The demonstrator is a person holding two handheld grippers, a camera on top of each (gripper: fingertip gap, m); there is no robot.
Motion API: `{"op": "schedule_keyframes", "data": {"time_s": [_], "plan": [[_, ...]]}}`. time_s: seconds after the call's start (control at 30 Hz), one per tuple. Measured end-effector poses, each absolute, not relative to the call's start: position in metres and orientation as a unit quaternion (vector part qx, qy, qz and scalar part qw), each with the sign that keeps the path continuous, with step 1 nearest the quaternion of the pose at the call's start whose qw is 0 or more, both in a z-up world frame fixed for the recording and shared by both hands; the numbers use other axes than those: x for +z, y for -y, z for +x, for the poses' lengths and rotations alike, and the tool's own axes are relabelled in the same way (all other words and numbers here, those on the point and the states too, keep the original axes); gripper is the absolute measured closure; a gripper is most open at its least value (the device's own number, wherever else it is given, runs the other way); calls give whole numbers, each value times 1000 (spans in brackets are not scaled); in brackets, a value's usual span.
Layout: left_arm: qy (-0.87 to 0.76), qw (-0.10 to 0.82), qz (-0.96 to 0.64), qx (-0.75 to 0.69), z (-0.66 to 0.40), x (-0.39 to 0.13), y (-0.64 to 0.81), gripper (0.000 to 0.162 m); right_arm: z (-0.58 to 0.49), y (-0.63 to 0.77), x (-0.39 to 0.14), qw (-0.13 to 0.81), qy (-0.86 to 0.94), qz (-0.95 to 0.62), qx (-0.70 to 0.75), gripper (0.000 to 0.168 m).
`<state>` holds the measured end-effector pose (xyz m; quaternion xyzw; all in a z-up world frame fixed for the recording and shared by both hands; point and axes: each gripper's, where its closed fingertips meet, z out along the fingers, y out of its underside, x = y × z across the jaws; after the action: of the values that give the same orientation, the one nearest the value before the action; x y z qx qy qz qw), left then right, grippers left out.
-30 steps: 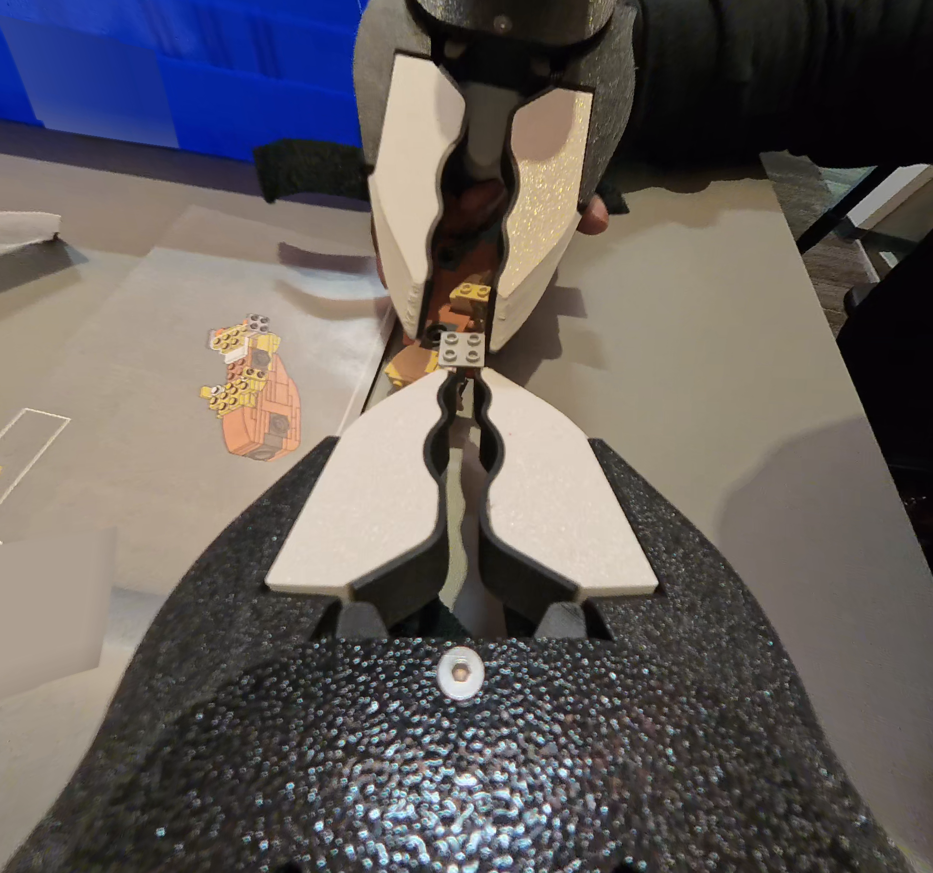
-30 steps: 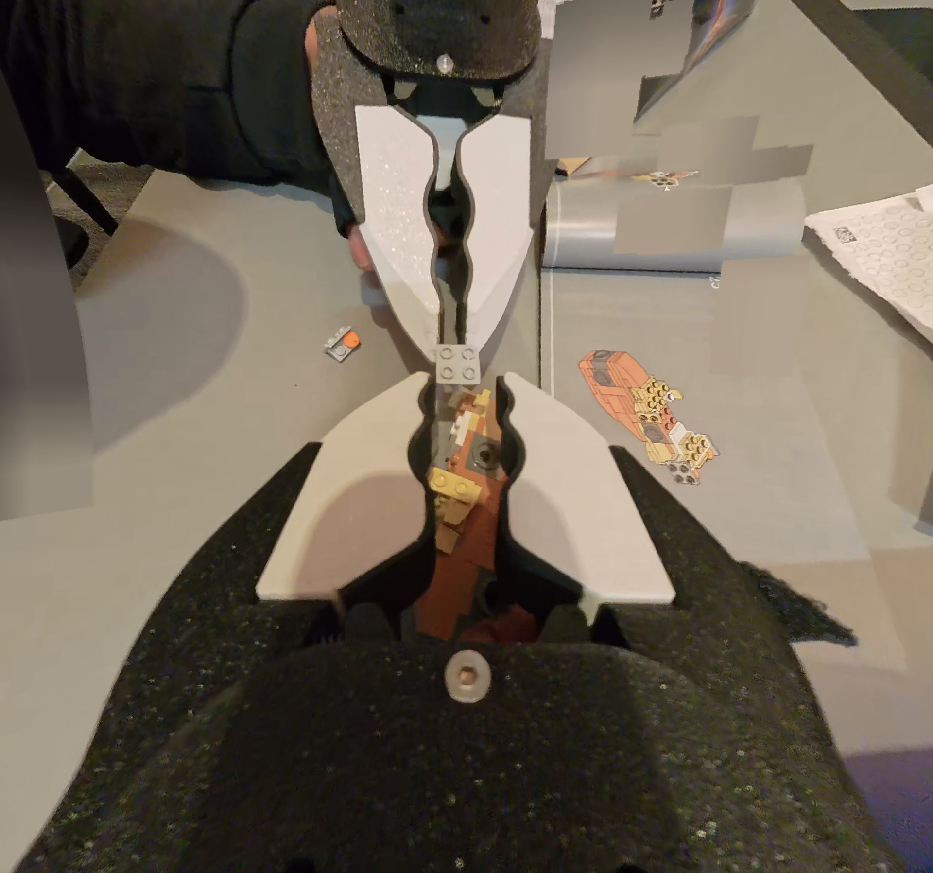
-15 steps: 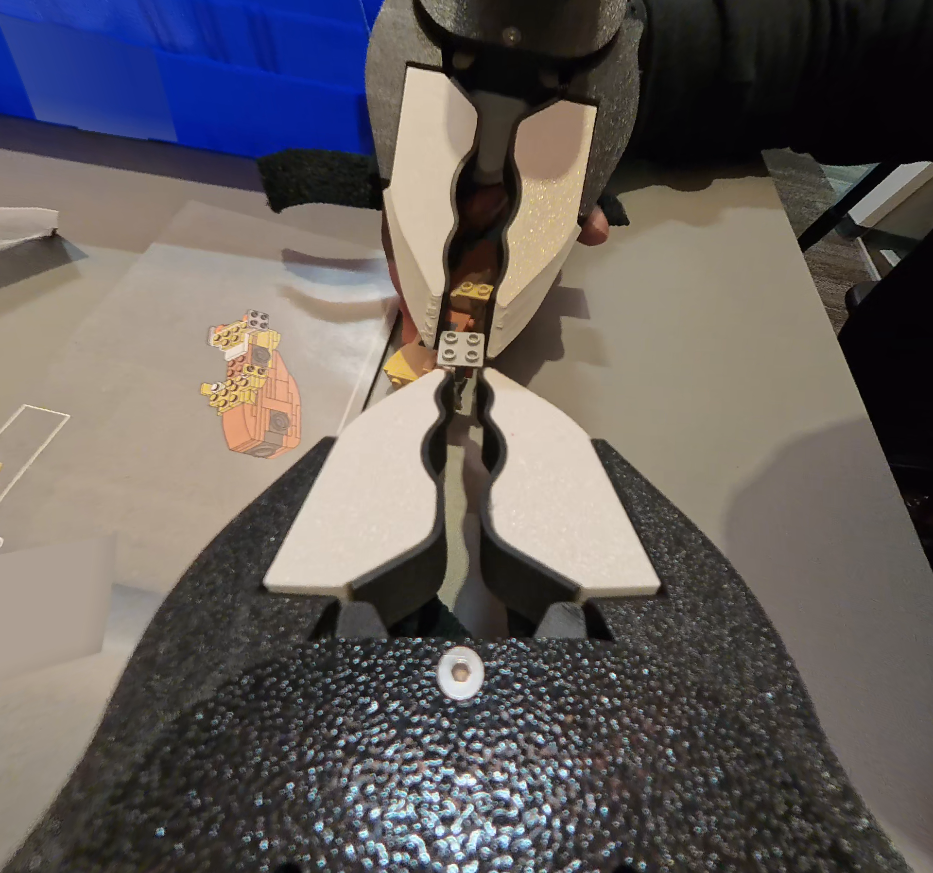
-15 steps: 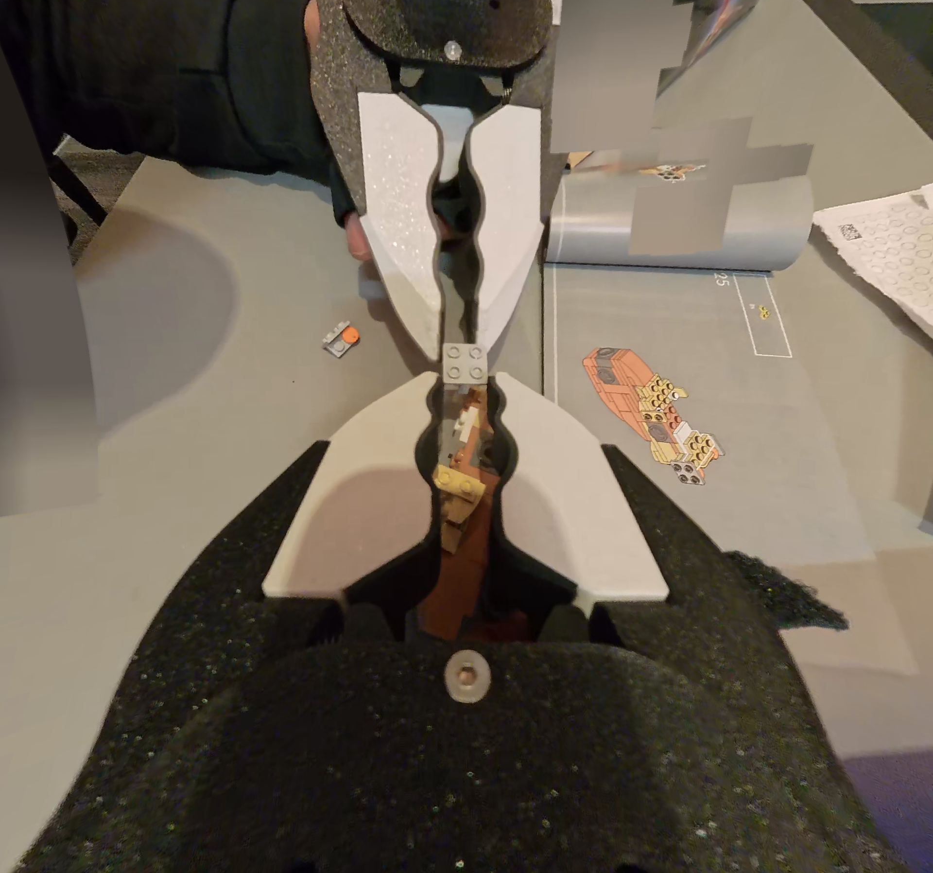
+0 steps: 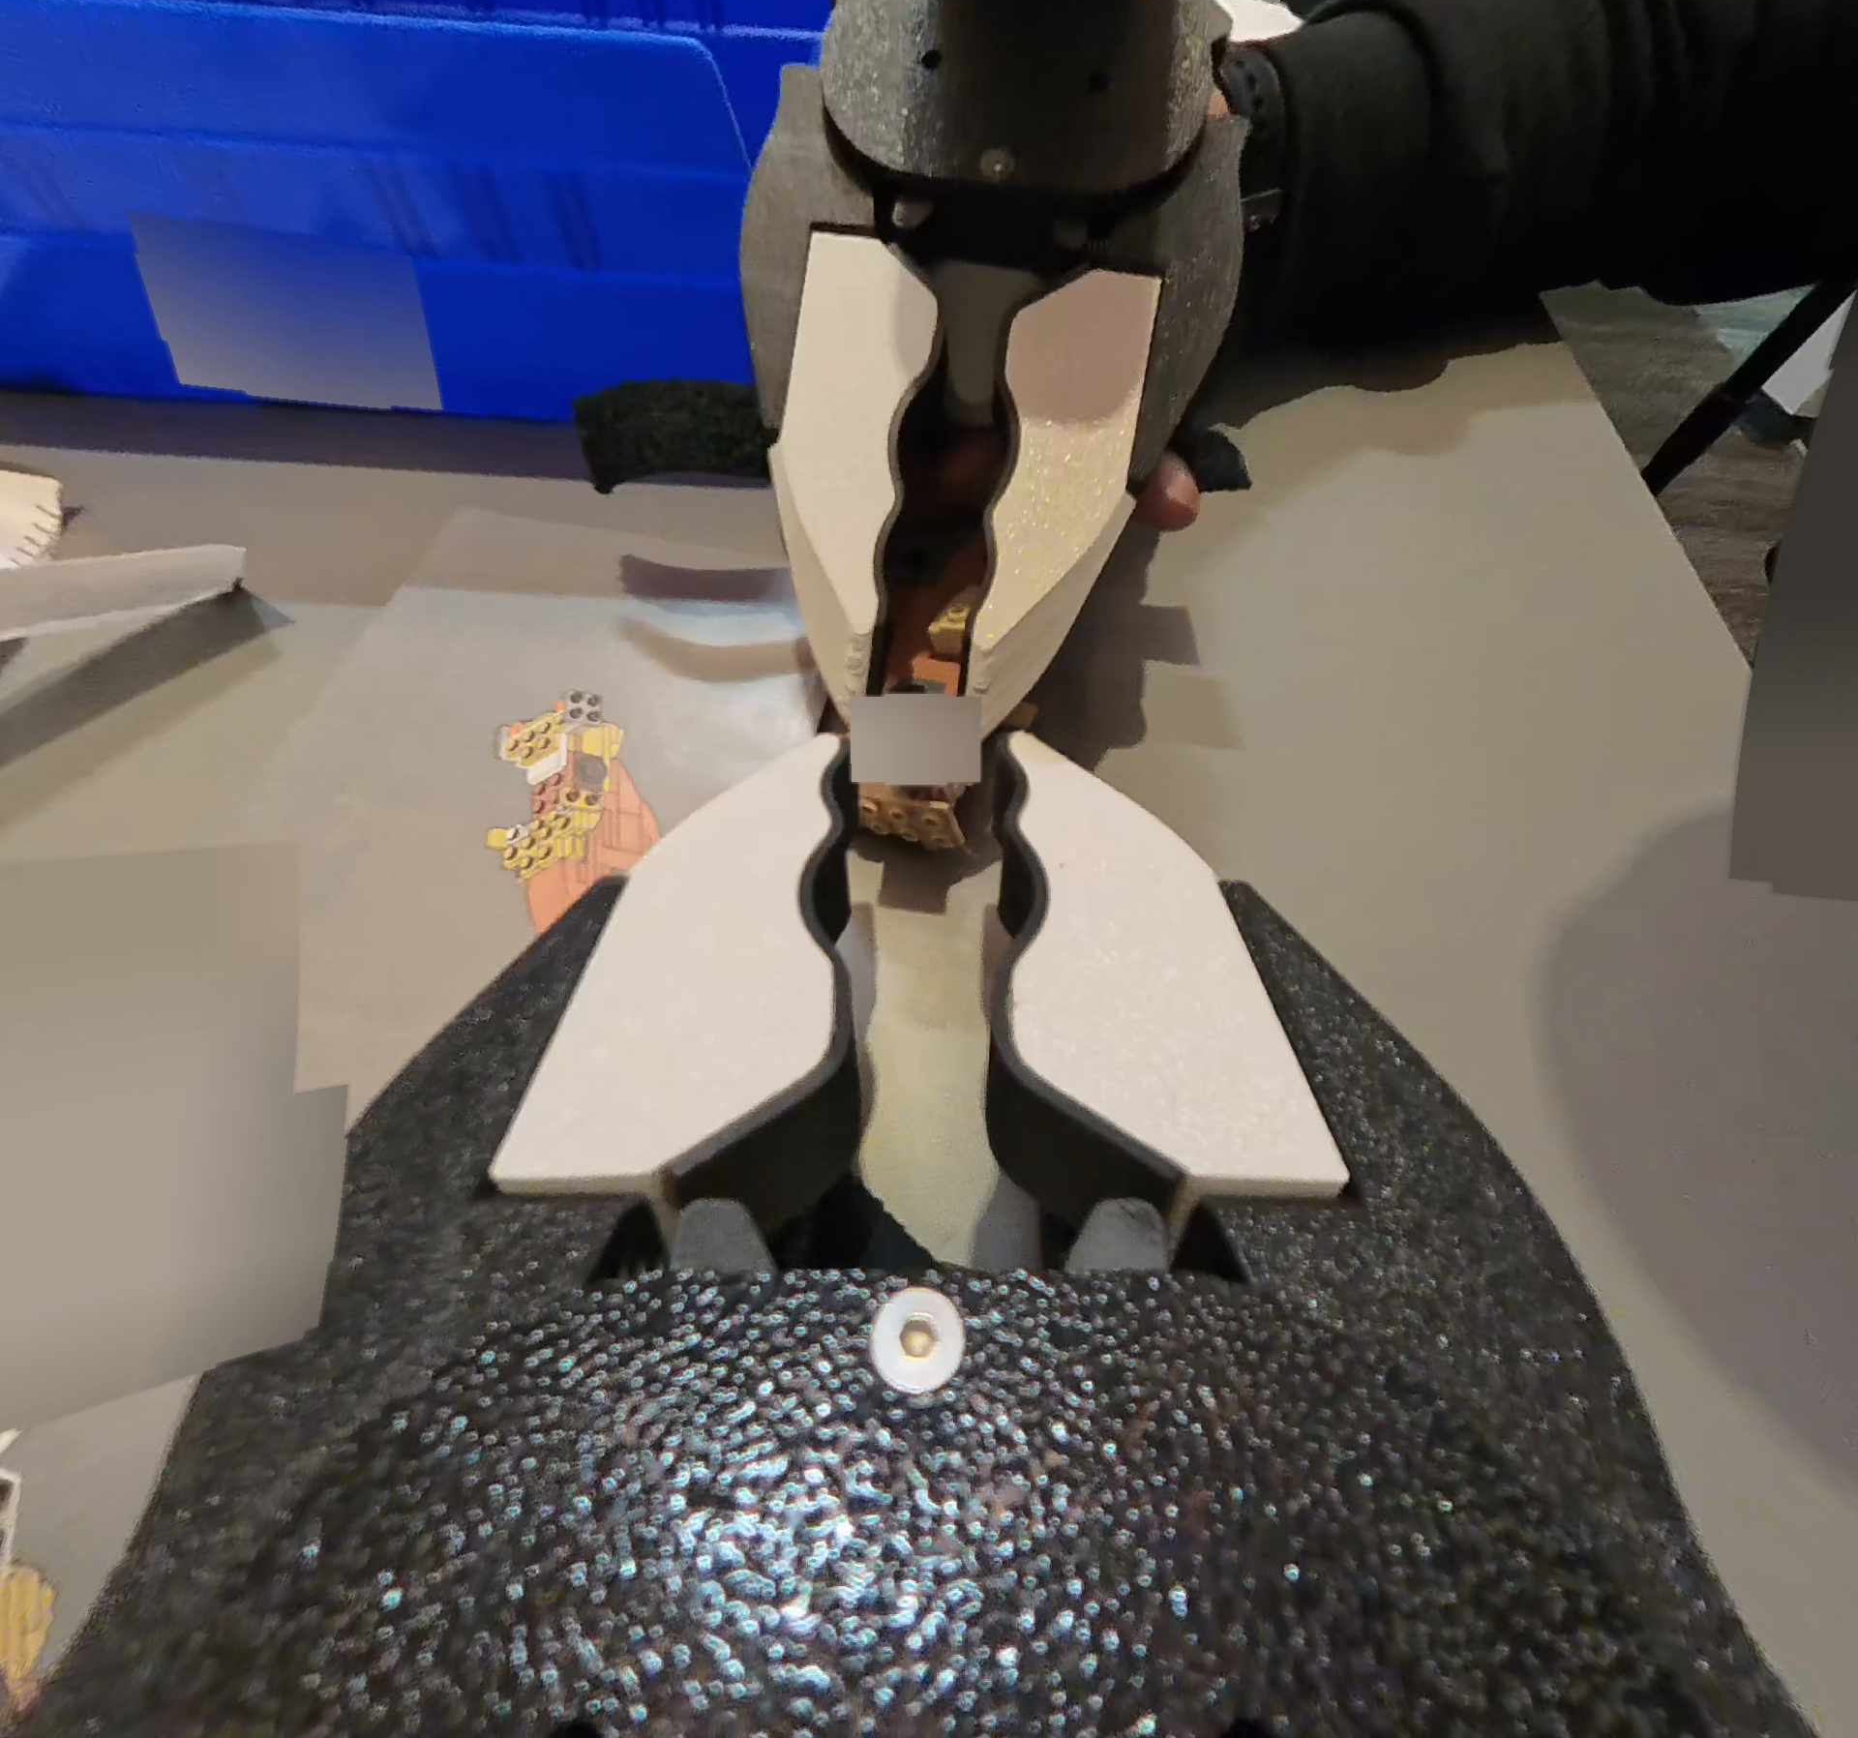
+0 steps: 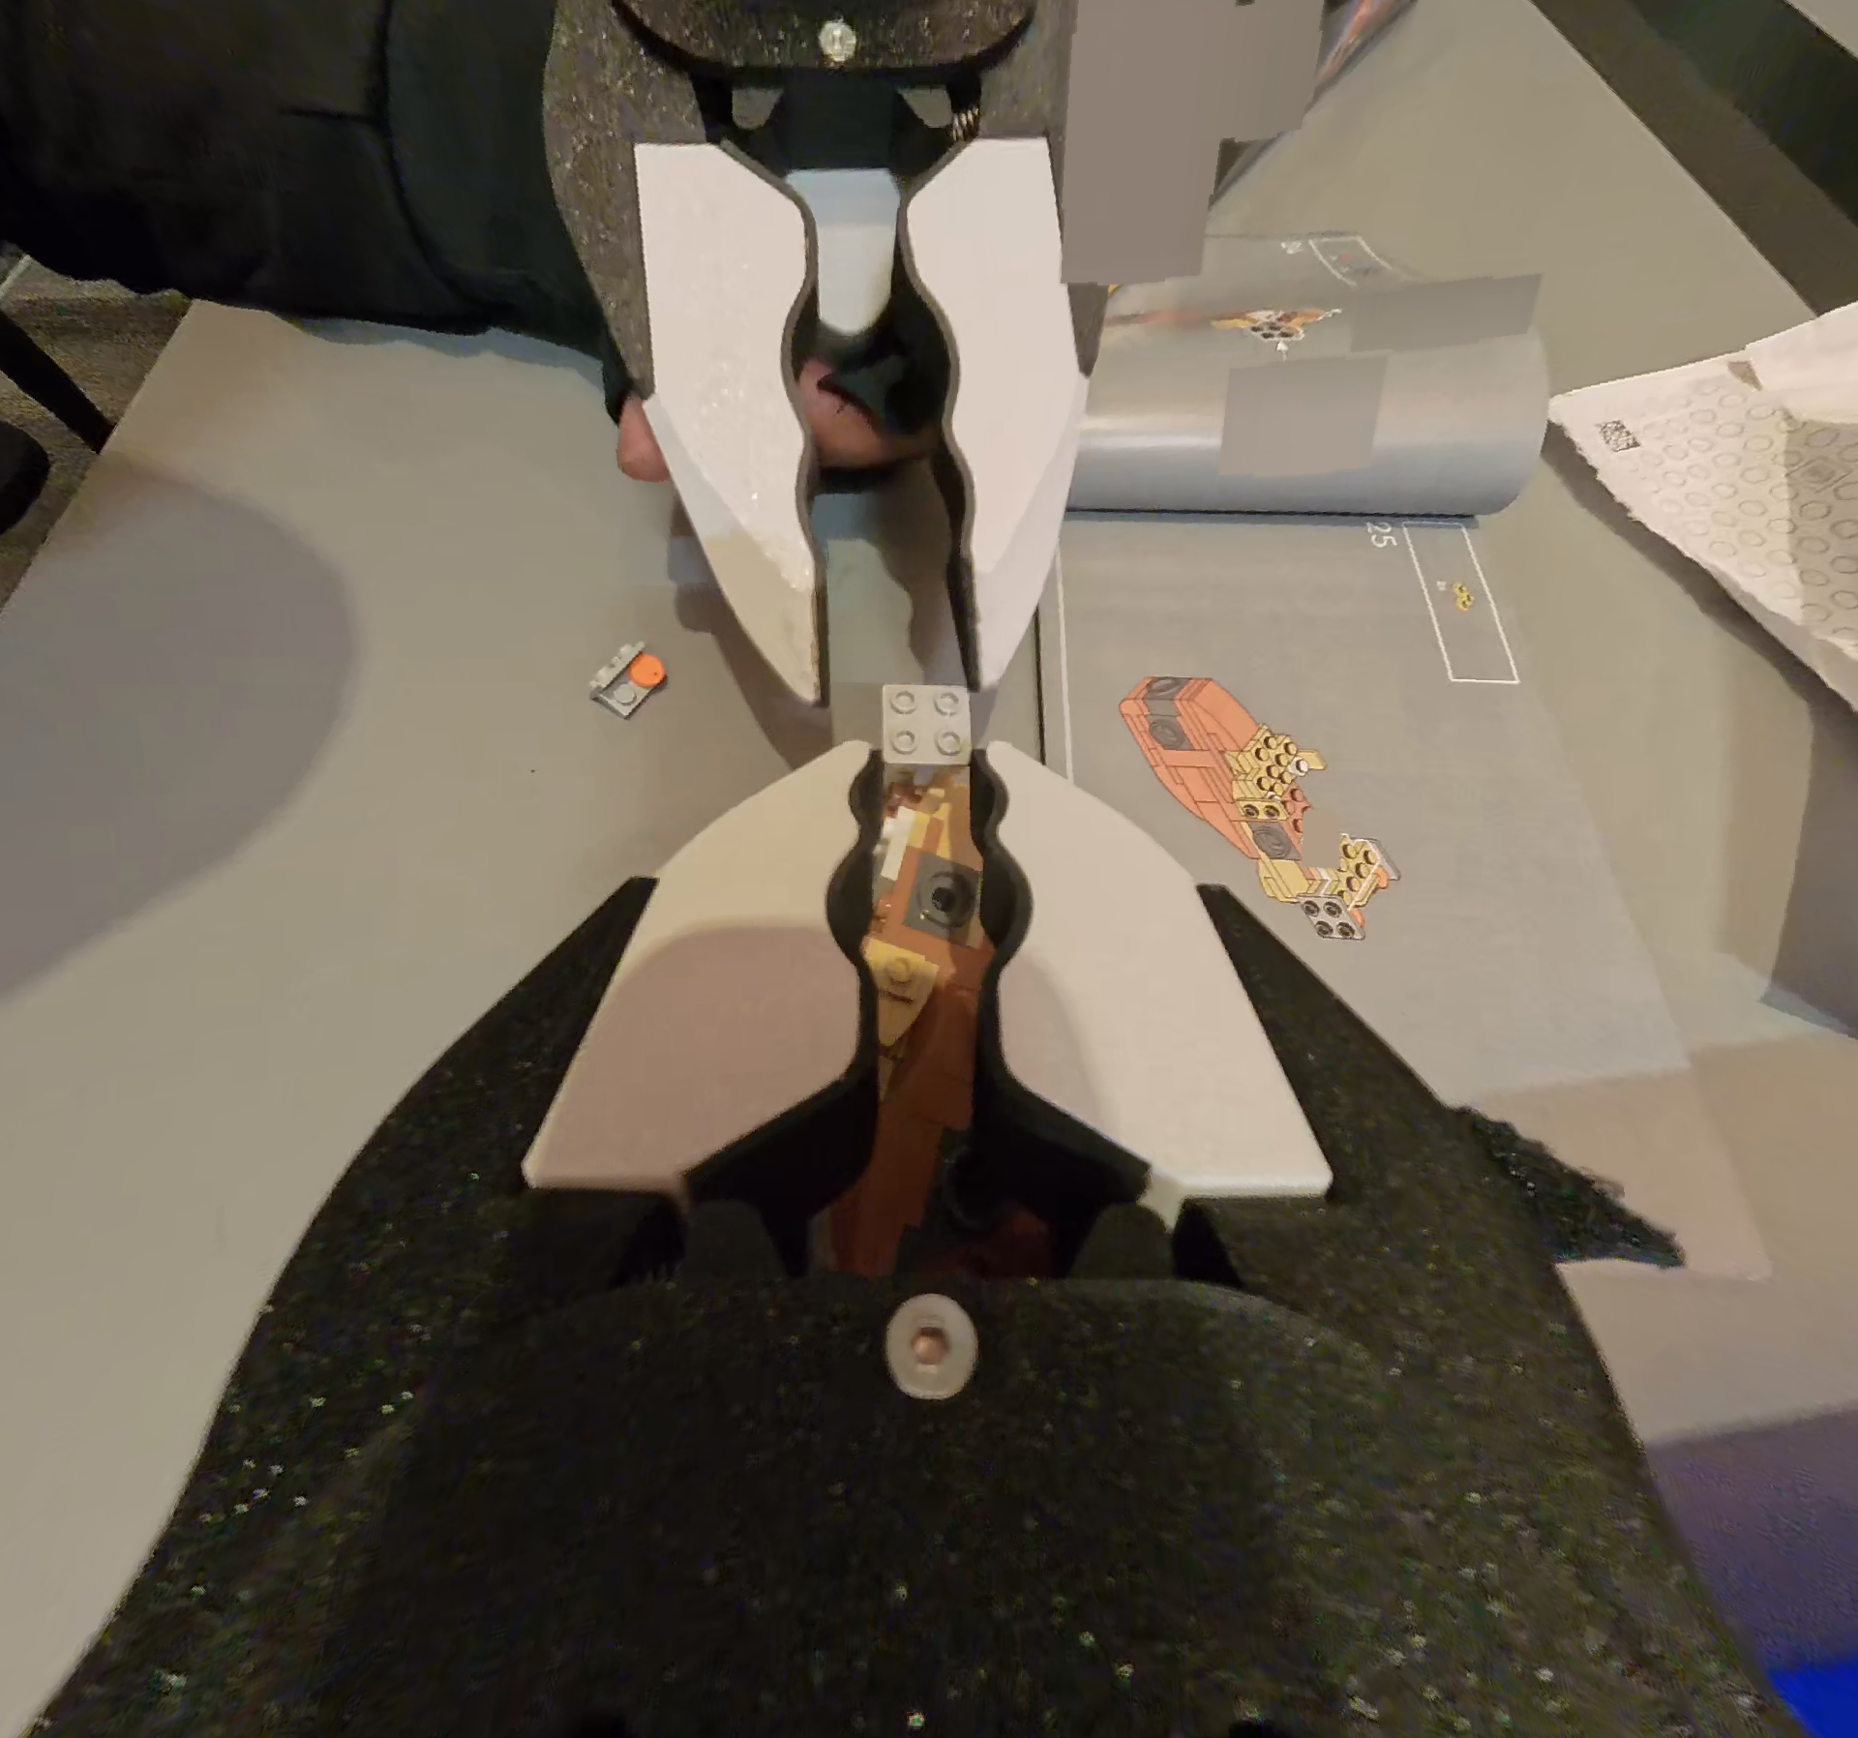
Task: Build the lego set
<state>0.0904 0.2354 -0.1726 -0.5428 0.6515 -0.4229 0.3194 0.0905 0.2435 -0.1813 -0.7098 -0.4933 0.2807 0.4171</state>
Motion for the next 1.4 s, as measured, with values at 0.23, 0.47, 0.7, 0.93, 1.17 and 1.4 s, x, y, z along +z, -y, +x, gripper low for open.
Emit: {"op": "schedule_keyframes", "data": {"time_s": [0.23, 0.47, 0.7, 0.93, 1.17, 1.4], "plan": [[-666, 327, -542, -396, 96, -178, -236, 140, 89, -241, -183, 416, 504, -706, 273, 152], [-671, 320, -543, -390, 93, -181, -237, 146, 90, -242, -183, 417, 504, -706, 270, 152], [-670, 315, -544, -395, 93, -181, -237, 147, 91, -240, -183, 418, 512, -703, 262, 144], [-661, 313, -556, -394, 90, -182, -244, 147, 104, -239, -196, 385, 534, -731, 183, 128], [-665, 299, -557, -397, 89, -184, -241, 147, 107, -241, -211, 365, 549, -737, 147, 133], [-659, 272, -565, -414, 87, -185, -238, 147, 108, -240, -211, 373, 561, -722, 156, 134]]}}
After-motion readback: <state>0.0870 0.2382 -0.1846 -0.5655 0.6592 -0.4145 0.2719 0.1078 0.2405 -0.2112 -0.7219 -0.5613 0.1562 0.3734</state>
